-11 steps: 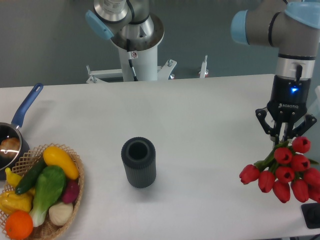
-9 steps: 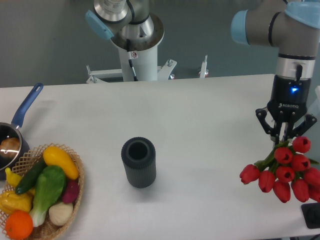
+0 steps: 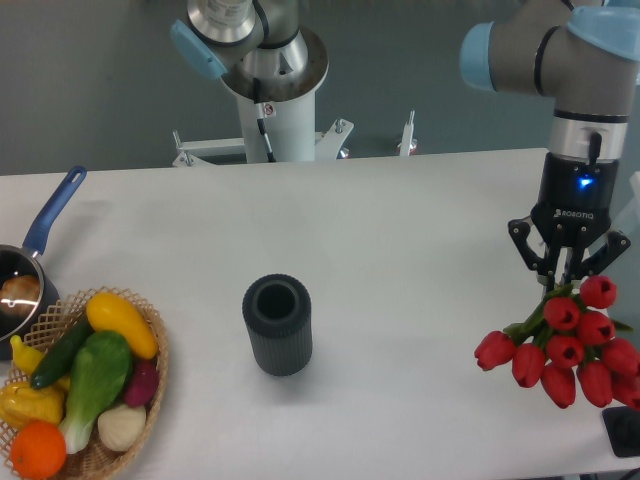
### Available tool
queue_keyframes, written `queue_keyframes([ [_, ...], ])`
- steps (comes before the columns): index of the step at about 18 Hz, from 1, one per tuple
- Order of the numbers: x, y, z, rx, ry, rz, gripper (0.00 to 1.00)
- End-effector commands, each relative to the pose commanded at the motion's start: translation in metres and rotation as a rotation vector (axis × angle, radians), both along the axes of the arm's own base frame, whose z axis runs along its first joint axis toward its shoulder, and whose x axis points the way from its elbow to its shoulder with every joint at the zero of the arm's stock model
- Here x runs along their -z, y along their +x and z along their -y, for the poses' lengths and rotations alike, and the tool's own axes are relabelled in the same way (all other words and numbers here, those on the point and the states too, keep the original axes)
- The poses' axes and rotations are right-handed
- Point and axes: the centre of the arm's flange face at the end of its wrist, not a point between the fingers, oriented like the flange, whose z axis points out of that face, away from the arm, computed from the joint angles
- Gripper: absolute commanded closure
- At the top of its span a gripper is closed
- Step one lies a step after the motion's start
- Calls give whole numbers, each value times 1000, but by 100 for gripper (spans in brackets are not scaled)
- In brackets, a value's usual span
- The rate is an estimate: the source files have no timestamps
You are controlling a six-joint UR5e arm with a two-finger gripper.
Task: Insert the flowers into the vase
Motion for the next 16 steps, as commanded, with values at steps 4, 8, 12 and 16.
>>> queue_keyframes([
  [4,-11,27,-32,63,13,-13,85],
  [8,-34,54,-51,86,86,20,84],
  [12,-51,86,-69,129,144,52,84],
  [16,-62,116,-90,245,287,137,84],
])
